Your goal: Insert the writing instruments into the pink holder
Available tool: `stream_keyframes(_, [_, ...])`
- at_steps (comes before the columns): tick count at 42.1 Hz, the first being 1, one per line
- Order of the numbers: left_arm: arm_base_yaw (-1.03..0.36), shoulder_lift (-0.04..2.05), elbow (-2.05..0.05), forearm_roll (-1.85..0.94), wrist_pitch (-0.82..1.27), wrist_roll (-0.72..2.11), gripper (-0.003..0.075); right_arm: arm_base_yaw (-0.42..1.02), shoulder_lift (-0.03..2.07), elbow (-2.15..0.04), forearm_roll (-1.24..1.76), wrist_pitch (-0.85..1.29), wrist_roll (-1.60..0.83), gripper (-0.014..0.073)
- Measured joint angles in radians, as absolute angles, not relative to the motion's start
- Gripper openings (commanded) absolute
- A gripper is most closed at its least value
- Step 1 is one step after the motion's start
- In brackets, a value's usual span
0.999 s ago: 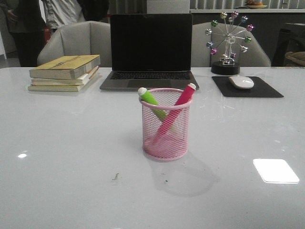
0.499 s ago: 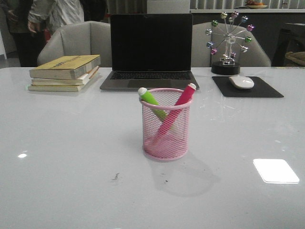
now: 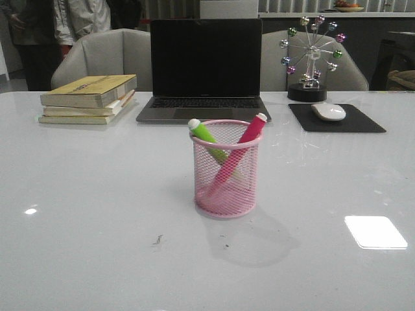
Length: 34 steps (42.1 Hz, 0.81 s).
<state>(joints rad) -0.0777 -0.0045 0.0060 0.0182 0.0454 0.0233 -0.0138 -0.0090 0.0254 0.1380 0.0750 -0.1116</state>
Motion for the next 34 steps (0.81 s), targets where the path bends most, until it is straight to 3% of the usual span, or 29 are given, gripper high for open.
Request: stream_keyframes(34, [-0.078, -0.004, 0.006, 0.018, 0.044, 0.023, 0.0097, 0.03, -0.011, 0.027, 0.017, 0.0, 0.061, 0.0067])
